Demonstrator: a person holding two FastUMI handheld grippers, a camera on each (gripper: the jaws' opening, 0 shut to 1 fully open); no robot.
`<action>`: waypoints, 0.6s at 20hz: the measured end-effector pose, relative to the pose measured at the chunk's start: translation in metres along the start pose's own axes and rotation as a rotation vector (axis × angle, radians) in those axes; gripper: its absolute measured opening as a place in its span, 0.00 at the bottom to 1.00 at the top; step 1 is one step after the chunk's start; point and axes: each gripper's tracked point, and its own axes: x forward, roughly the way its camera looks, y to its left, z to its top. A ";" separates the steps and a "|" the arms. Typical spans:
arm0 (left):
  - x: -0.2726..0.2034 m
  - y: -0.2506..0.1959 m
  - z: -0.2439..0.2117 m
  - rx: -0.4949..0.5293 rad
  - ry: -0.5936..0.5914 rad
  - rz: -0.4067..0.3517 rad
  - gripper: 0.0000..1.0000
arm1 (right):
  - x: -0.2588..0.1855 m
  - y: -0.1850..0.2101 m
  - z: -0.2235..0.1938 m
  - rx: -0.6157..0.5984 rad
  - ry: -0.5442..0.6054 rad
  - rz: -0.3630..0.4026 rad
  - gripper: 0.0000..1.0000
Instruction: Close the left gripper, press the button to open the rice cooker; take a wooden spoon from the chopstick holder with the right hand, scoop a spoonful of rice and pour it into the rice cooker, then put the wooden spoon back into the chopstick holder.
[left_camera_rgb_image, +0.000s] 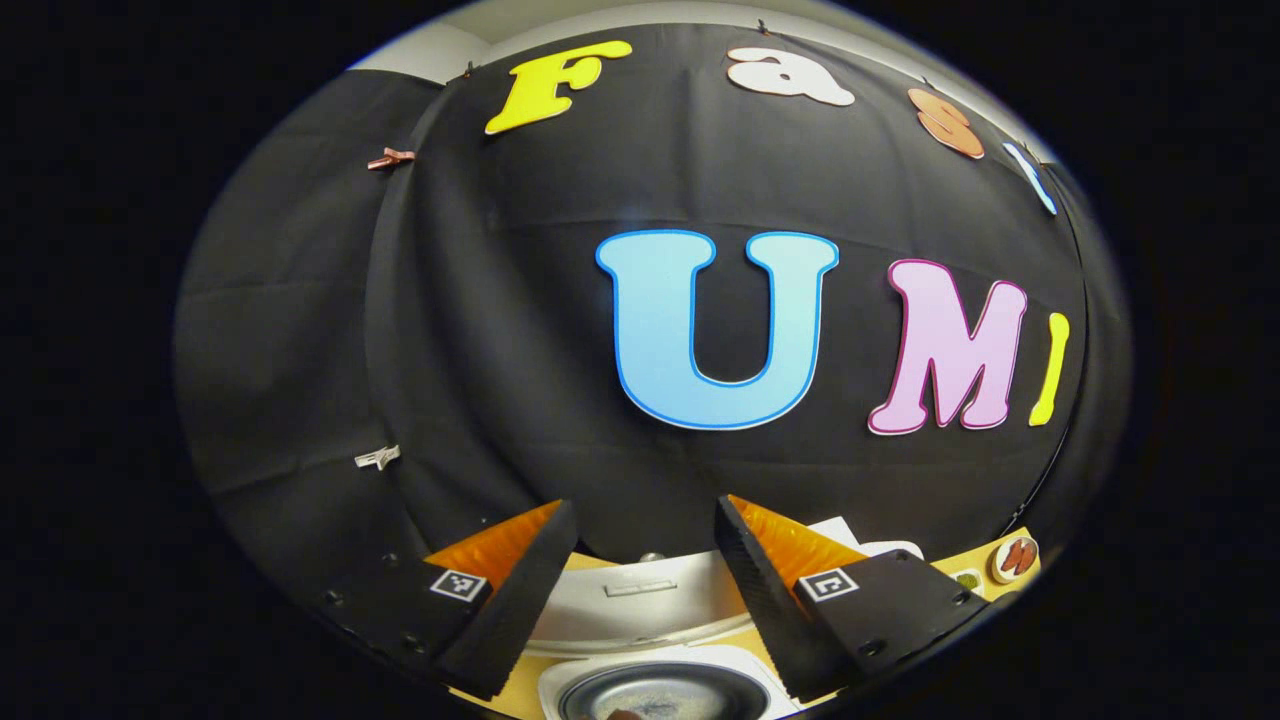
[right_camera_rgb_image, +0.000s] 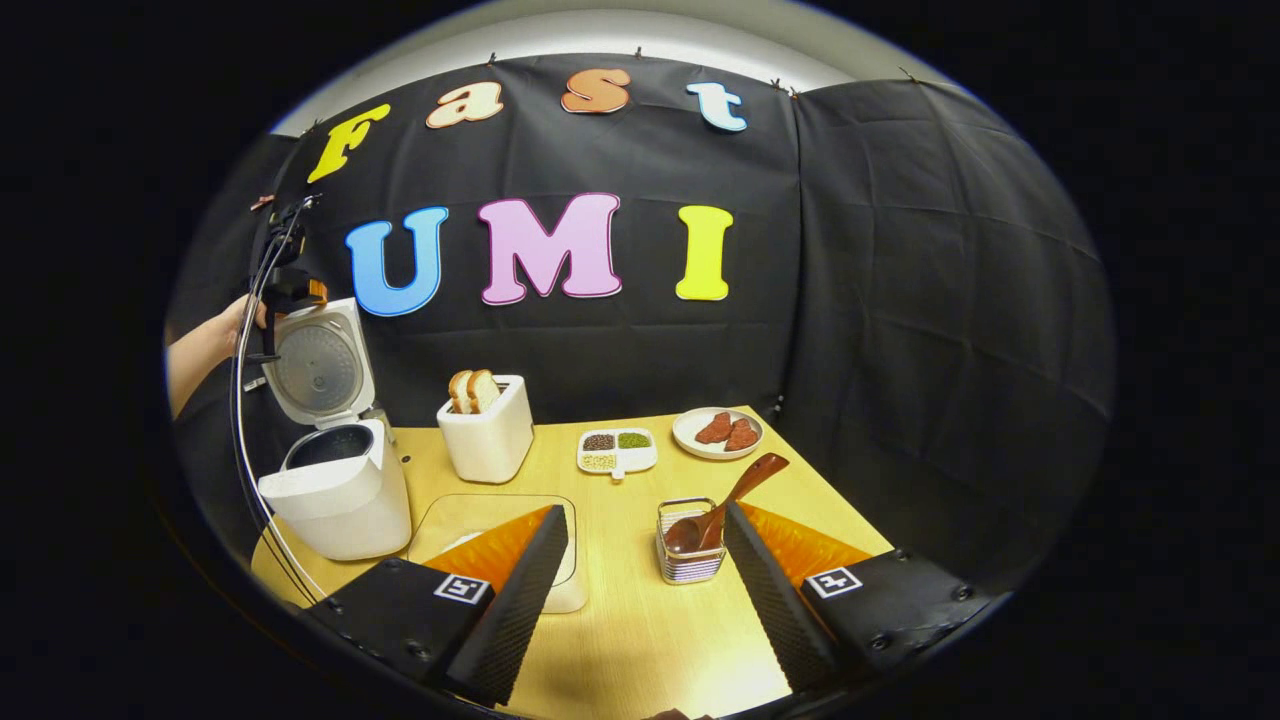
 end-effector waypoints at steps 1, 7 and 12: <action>-0.008 -0.002 -0.005 -0.001 0.024 -0.003 0.98 | 0.001 0.000 -0.001 0.000 0.003 0.009 0.99; -0.058 -0.015 -0.040 -0.024 0.149 -0.011 0.98 | 0.015 0.003 -0.020 0.031 0.030 0.092 0.99; -0.104 -0.023 -0.090 -0.051 0.191 0.044 0.98 | 0.019 0.005 -0.029 0.028 0.055 0.168 0.98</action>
